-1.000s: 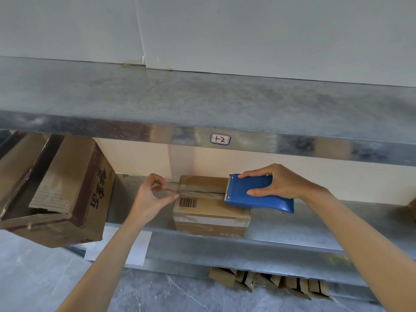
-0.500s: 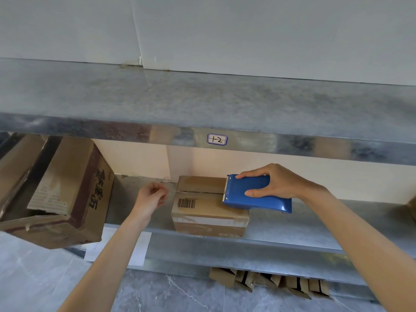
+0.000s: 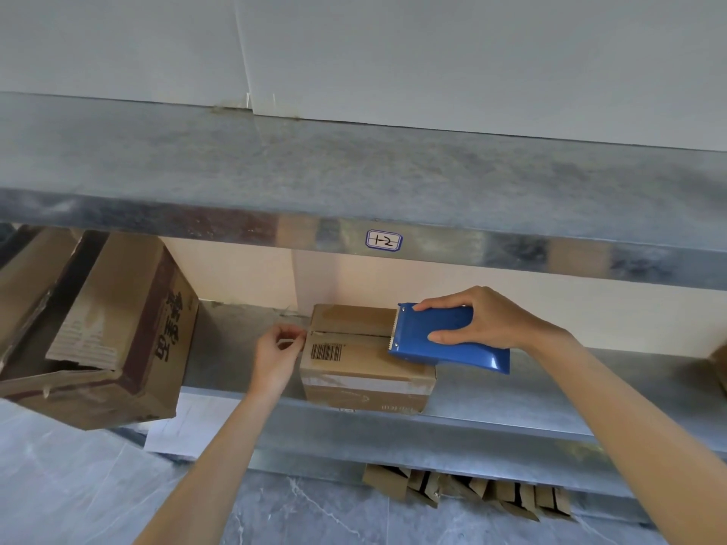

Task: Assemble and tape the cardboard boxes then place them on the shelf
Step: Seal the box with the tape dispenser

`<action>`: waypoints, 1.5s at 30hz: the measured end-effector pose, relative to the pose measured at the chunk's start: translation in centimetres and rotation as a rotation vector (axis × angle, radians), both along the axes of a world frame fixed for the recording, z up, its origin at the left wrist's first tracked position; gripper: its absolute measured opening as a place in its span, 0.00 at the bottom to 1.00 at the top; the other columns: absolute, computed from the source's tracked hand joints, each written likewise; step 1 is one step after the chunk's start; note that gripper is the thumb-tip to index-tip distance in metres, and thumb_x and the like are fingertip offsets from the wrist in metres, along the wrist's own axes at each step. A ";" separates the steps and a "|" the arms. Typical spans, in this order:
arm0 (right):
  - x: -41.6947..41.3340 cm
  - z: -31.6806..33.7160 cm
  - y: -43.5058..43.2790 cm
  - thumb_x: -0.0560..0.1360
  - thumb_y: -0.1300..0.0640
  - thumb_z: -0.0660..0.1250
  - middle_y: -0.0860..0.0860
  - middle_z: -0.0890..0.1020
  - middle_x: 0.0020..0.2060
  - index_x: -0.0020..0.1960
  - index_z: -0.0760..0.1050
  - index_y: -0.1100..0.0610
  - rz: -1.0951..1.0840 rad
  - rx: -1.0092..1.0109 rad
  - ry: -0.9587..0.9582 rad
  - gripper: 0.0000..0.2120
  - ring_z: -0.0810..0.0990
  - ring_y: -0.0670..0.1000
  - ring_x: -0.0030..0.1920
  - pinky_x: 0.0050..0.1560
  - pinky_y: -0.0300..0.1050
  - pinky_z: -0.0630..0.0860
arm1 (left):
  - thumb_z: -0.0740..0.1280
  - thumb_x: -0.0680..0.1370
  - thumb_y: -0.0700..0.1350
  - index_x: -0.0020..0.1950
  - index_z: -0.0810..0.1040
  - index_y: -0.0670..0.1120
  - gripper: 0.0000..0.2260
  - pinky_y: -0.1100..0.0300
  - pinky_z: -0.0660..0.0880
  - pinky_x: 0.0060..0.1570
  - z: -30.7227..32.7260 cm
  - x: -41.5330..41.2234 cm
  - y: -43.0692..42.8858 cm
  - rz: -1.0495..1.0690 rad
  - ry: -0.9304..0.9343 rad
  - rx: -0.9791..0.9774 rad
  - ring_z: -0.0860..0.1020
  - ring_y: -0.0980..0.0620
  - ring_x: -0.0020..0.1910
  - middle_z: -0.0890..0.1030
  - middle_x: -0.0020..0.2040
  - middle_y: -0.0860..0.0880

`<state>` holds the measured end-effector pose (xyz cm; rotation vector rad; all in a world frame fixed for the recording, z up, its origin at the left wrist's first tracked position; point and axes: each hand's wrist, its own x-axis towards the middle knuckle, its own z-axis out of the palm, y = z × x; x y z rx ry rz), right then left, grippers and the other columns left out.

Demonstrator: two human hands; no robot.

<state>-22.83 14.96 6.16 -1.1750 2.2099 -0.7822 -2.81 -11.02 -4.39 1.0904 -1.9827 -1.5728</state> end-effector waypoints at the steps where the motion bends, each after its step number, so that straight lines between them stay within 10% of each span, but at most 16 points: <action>1: 0.0 0.0 0.0 0.67 0.39 0.75 0.24 0.75 0.58 0.57 0.76 0.28 -0.001 0.001 0.000 0.20 0.76 0.34 0.59 0.64 0.44 0.75 | 0.68 0.79 0.38 0.48 0.77 0.45 0.03 0.49 0.79 0.54 0.1 0.0 0.1 0.000 -0.013 -0.034 0.80 0.47 0.49 0.82 0.47 0.45; 12: 0.3 0.2 0.2 0.68 0.40 0.75 0.24 0.76 0.57 0.57 0.76 0.27 0.001 -0.007 0.006 0.20 0.77 0.35 0.57 0.61 0.46 0.77 | 0.77 0.71 0.42 0.53 0.80 0.45 0.13 0.62 0.74 0.51 2.2 0.8 -0.2 -0.010 -0.017 -0.382 0.79 0.56 0.47 0.82 0.48 0.52; 18: 0.6 0.9 0.0 0.68 0.36 0.73 0.22 0.73 0.56 0.58 0.73 0.24 0.041 0.027 0.055 0.20 0.76 0.36 0.59 0.63 0.43 0.76 | 0.73 0.73 0.45 0.59 0.77 0.55 0.16 0.77 0.66 0.56 3.8 -1.4 2.5 -0.349 0.029 -0.483 0.75 0.58 0.59 0.77 0.57 0.59; 25: 0.3 1.2 0.5 0.67 0.33 0.73 0.21 0.72 0.58 0.60 0.71 0.23 0.062 0.050 -0.022 0.23 0.76 0.33 0.56 0.59 0.41 0.77 | 0.59 0.62 0.81 0.78 0.62 0.55 0.50 0.51 0.50 0.78 1.8 -2.1 3.5 -0.638 -0.234 -0.860 0.53 0.61 0.78 0.59 0.79 0.60; 45: -2.6 0.1 1.4 0.73 0.44 0.73 0.28 0.73 0.64 0.66 0.69 0.29 0.209 0.002 -0.261 0.25 0.75 0.33 0.60 0.53 0.26 0.72 | 0.57 0.69 0.79 0.79 0.59 0.55 0.45 0.55 0.55 0.76 1.0 -1.8 3.8 -0.583 -0.250 -1.082 0.59 0.57 0.77 0.63 0.78 0.57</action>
